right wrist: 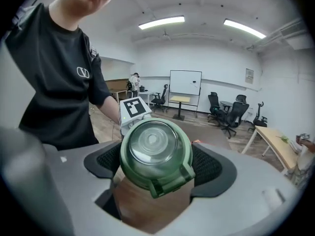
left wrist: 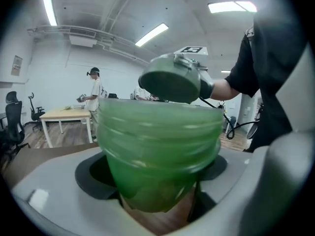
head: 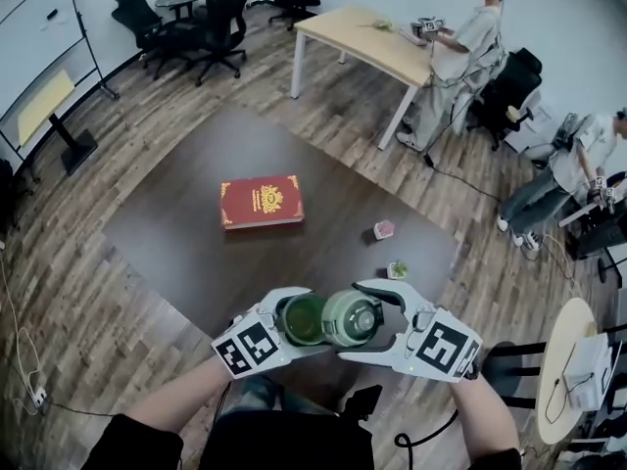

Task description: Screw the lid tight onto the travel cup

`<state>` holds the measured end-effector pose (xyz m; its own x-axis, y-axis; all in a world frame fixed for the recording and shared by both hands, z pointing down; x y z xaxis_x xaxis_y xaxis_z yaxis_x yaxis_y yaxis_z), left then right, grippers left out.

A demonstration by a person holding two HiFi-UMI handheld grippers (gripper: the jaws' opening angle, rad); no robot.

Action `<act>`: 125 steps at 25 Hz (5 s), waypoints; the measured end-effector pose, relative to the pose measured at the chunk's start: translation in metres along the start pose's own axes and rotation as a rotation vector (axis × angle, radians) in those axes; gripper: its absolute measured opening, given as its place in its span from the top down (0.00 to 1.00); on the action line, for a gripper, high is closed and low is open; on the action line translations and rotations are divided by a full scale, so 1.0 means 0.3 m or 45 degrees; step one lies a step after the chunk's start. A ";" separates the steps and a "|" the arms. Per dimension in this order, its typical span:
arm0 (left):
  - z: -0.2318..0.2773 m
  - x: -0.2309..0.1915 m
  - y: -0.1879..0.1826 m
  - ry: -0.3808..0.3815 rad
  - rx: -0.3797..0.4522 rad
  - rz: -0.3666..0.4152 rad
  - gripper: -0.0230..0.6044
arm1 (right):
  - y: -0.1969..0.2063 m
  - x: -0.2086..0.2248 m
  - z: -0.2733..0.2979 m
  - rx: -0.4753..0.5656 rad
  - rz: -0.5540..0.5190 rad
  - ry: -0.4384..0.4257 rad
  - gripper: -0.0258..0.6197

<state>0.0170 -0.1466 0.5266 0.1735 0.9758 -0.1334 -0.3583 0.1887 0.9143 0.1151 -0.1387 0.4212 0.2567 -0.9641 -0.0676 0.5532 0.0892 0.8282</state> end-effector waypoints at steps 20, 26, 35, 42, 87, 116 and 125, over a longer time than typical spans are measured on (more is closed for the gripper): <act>-0.049 0.198 -0.199 0.217 -0.133 0.123 0.29 | -0.195 -0.177 -0.015 -0.191 -0.269 -0.211 0.26; -0.045 0.183 -0.193 0.217 -0.142 0.083 0.29 | -0.195 -0.167 -0.003 -0.296 -0.263 -0.148 0.26; -0.091 0.185 -0.205 0.290 -0.050 0.016 0.29 | -0.199 -0.166 -0.090 0.250 0.003 -0.070 0.26; -0.088 0.226 -0.227 0.394 -0.008 0.018 0.29 | -0.165 -0.133 -0.130 0.507 0.065 -0.213 0.27; -0.131 0.124 -0.215 0.016 0.019 0.012 0.29 | -0.216 -0.259 -0.008 0.519 0.399 0.942 0.37; -0.135 0.132 -0.231 0.036 0.048 -0.036 0.30 | -0.219 -0.285 -0.011 0.483 0.464 1.023 0.39; -0.152 0.141 -0.249 0.098 0.058 -0.042 0.30 | -0.190 -0.220 -0.112 0.618 0.253 0.500 0.31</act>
<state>0.0093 -0.1144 0.4353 0.1128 0.9751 -0.1911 -0.3113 0.2173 0.9251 0.0934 -0.0719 0.3596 0.6387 -0.7694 -0.0092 0.0682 0.0447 0.9967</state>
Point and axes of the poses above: the fingertips, and each gripper's own axes: z forward along the fingers, x to its right, y out of its underside, the point moved 6 cm from there along -z, backward along the fingers, and after that the axes turned 5 degrees about y, right-handed, at the moved point
